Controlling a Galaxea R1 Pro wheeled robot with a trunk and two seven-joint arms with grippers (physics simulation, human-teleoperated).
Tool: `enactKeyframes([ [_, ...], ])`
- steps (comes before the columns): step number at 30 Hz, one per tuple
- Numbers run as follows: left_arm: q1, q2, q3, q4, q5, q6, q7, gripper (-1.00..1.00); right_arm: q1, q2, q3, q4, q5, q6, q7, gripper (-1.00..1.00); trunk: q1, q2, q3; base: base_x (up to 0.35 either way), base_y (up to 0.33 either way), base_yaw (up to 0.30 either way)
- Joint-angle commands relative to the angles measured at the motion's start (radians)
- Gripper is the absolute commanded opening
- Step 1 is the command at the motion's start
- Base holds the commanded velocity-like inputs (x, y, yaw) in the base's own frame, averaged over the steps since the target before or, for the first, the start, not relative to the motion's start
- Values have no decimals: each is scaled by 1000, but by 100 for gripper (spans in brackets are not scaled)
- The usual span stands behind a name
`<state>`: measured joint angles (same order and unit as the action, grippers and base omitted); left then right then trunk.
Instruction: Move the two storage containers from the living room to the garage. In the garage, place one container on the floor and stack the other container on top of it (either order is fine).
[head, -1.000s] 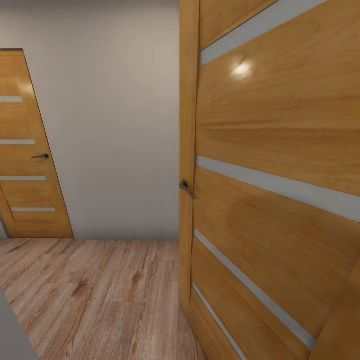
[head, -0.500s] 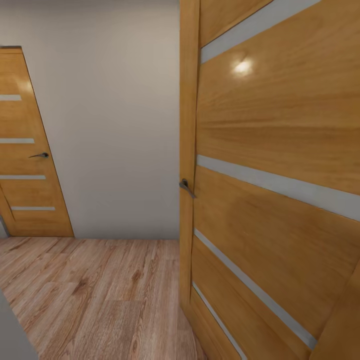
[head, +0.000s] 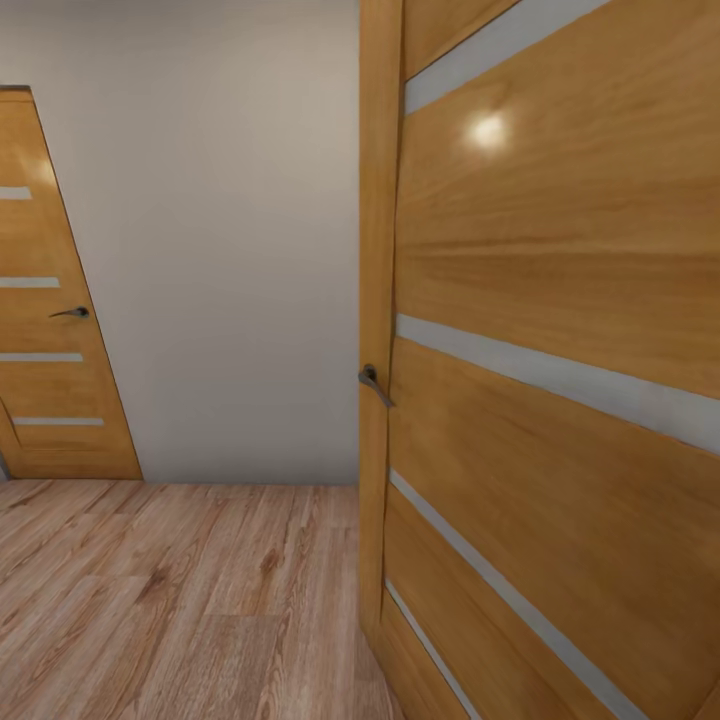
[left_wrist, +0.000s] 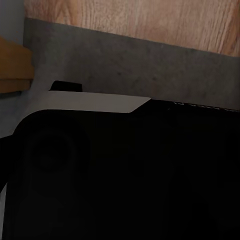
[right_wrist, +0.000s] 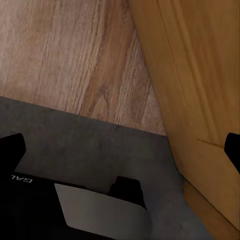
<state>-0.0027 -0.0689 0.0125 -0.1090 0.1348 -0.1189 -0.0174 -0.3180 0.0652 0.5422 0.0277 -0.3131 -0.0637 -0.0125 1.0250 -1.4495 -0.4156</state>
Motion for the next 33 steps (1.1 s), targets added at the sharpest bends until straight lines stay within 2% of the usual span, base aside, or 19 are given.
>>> enactKeyframes([
  [1,0,0,1,0,8,-2,-2,100,-1,1,8,3,-9,-5,-1,100,0,-1,-1,17,0,0],
  [24,0,0,3,0,9,-2,-2,100,-1,1,8,3,-9,-3,1,100,0,-1,-1,2,0,0],
  [33,0,0,3,0,9,-2,-1,100,-1,1,9,3,-8,-8,-1,100,0,-1,-12,0,0,0],
])
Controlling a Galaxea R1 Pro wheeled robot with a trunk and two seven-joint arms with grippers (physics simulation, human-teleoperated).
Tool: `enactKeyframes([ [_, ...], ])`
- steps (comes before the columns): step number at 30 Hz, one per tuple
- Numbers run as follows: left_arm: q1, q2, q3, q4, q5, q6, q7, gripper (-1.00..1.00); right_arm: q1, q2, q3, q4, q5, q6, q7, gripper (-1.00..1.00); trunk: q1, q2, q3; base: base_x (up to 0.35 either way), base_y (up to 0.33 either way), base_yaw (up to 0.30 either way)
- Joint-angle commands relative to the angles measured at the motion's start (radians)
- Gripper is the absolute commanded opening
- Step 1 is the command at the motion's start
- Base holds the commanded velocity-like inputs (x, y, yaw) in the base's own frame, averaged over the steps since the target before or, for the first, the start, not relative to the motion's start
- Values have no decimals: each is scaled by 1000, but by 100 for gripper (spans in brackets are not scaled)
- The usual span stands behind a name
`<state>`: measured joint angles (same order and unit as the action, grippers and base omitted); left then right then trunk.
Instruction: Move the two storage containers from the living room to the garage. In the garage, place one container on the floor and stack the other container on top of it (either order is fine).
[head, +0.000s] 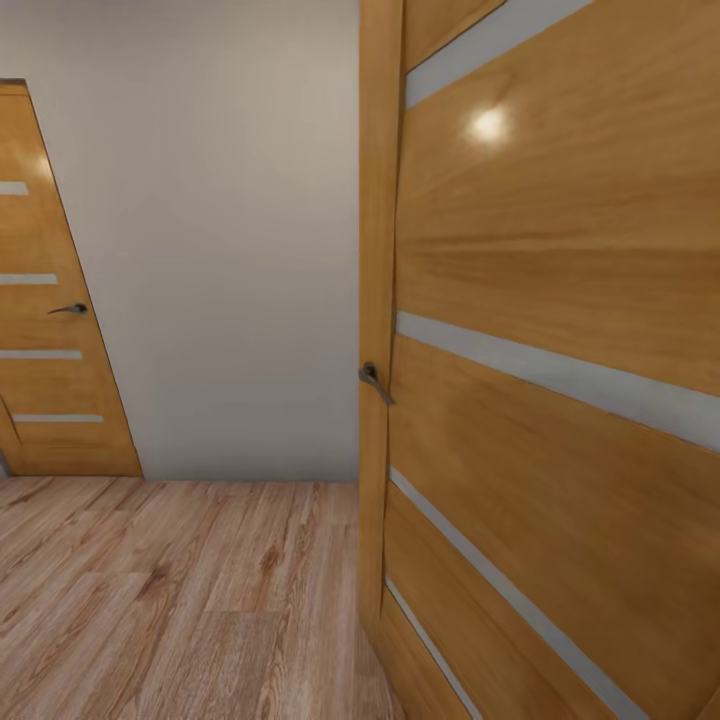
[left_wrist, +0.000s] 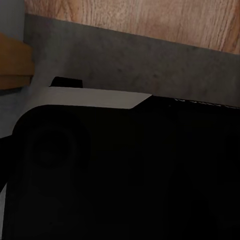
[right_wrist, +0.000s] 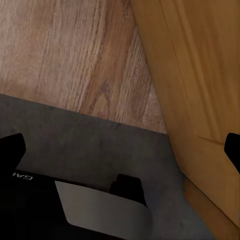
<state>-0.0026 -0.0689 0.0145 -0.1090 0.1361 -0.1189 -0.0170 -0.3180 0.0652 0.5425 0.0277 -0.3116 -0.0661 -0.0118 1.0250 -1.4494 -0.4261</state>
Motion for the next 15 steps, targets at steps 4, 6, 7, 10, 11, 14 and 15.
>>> enactKeyframes([
  [4,0,0,1,0,8,-2,-2,100,-1,2,9,3,-9,-2,0,100,0,-1,-2,0,0,0],
  [6,0,0,1,0,8,-2,-2,100,-1,2,10,3,-8,-2,1,100,0,-1,-2,0,0,0],
  [7,0,0,1,0,8,-2,-2,100,-1,2,10,3,-8,-2,1,100,0,-1,-2,0,0,0],
  [10,0,0,1,0,8,-2,-2,100,-1,1,10,3,-8,-1,6,100,0,-1,-2,0,0,0],
  [11,0,0,1,0,8,-2,-2,100,-1,1,10,3,-8,-1,6,100,0,-1,-2,0,0,0],
  [14,0,0,1,0,8,-2,-2,100,-1,1,10,3,-8,-1,9,100,0,-1,-2,0,0,0],
  [15,0,0,1,0,8,-2,-2,100,-1,2,10,3,-8,-1,9,100,0,-1,-2,0,0,0],
])
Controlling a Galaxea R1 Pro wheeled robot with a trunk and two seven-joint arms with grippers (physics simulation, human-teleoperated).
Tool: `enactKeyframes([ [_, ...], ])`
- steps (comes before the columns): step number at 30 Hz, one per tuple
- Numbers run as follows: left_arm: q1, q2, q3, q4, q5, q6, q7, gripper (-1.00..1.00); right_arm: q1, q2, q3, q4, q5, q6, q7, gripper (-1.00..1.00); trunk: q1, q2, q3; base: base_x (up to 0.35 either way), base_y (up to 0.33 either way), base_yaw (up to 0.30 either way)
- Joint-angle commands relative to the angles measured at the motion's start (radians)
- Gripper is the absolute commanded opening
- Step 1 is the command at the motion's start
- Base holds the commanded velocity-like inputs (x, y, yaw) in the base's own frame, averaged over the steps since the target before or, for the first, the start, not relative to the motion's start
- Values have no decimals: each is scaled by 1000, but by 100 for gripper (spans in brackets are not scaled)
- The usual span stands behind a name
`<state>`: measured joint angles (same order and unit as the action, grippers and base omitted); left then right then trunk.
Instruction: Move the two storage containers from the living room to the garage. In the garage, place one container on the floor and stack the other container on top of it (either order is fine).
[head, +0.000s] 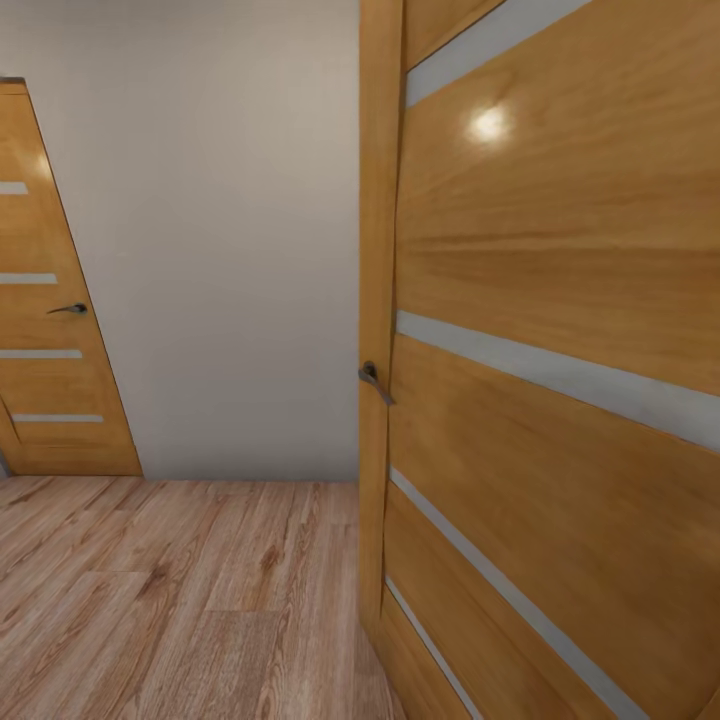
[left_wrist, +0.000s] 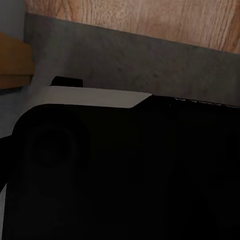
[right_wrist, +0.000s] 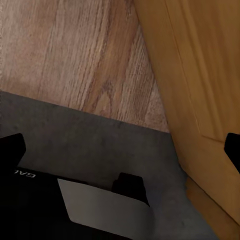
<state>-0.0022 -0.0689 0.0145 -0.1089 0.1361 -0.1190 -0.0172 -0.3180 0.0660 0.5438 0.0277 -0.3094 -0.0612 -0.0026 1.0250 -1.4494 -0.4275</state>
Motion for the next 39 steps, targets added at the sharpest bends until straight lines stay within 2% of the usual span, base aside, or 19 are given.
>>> enactKeyframes([
  [1,0,0,1,0,8,-2,-1,100,-1,2,8,3,-10,-5,1,100,0,-1,-1,0,0,0],
  [12,0,0,1,0,8,-2,-2,100,-1,3,10,1,-5,-7,-7,100,0,-1,-1,0,0,0],
  [17,0,0,1,0,8,-2,-2,100,-1,13,18,-2,6,-9,-11,100,0,-1,-1,0,0,0],
  [20,0,0,1,0,8,-2,-2,100,-1,18,24,-7,33,-8,-12,100,0,-1,-1,0,0,0],
  [24,-1,0,1,0,8,-2,-2,100,-1,31,33,-16,89,-2,-15,100,0,-1,-1,0,0,0],
  [25,-1,0,1,0,8,-2,-1,100,-1,49,35,-27,103,10,-19,100,0,-1,-1,0,0,0],
  [28,0,0,1,0,8,-2,-1,100,-1,66,37,-77,113,54,-27,100,0,-1,-1,0,0,0],
  [30,-1,0,1,0,8,-2,-1,100,-1,71,37,-155,117,116,-29,100,0,-1,-1,0,0,0],
  [34,-1,0,1,0,8,-2,-1,100,-1,73,37,-271,119,194,-31,100,0,-1,-1,0,0,0],
  [39,-1,0,1,0,8,-2,-2,100,1,87,38,-341,121,259,-31,100,0,-1,-1,0,0,0],
])
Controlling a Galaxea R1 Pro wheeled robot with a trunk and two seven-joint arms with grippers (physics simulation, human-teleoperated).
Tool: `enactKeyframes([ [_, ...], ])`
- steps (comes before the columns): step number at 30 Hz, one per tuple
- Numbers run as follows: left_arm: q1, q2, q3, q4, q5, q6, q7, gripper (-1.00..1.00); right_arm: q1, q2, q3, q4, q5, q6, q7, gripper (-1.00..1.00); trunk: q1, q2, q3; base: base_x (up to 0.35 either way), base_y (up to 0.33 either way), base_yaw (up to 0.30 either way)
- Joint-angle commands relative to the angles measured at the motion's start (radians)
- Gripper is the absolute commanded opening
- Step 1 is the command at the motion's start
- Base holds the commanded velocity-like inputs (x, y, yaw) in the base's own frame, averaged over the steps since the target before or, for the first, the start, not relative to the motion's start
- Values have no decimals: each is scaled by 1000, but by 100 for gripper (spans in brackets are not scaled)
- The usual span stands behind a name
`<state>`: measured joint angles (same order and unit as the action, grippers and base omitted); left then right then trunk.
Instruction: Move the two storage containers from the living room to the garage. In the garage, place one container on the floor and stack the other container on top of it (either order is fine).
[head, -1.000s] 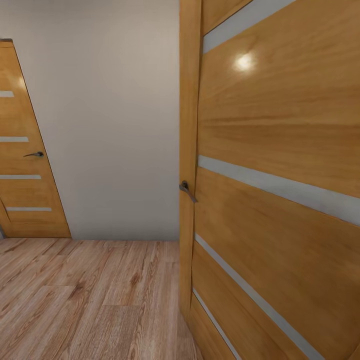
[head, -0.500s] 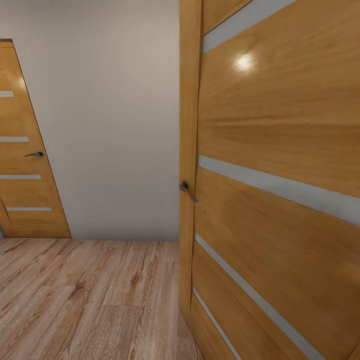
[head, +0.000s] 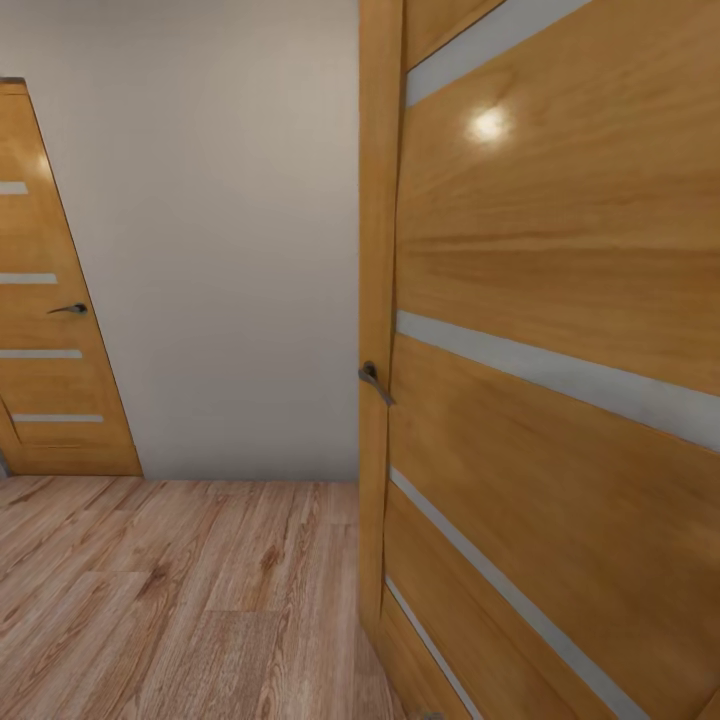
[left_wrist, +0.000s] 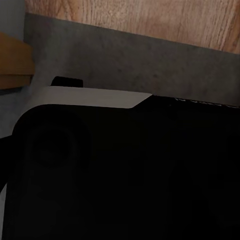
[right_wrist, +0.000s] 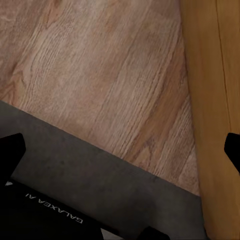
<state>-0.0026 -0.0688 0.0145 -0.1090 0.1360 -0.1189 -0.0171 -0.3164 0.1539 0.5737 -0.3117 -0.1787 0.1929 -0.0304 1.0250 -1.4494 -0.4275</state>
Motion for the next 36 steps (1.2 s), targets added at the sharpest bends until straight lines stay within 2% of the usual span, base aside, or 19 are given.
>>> enactKeyframes([
  [1,0,0,1,0,8,-2,-2,100,0,9,8,-9,-9,18,-3,100,0,-1,-1,0,0,0],
  [2,0,0,1,0,8,-2,-2,100,1,21,8,-14,-8,27,-3,100,0,-1,-1,0,0,0],
  [9,0,1,1,0,8,-2,-1,100,-5,21,7,-23,-3,41,-3,100,0,-1,-1,0,0,0],
  [14,0,0,1,0,8,-2,-2,100,-11,21,5,-24,33,43,-3,100,0,-1,-1,0,0,0],
  [24,0,0,1,0,8,-2,-2,100,-126,21,3,-26,44,51,-5,100,0,-1,-1,0,0,0],
  [32,0,1,-1,0,8,-2,-1,100,-209,21,3,-48,44,115,-11,100,0,-1,-1,0,0,0],
  [36,0,1,-1,0,8,-2,-1,100,-250,21,3,-84,42,158,-49,100,0,-1,-1,0,0,0],
])
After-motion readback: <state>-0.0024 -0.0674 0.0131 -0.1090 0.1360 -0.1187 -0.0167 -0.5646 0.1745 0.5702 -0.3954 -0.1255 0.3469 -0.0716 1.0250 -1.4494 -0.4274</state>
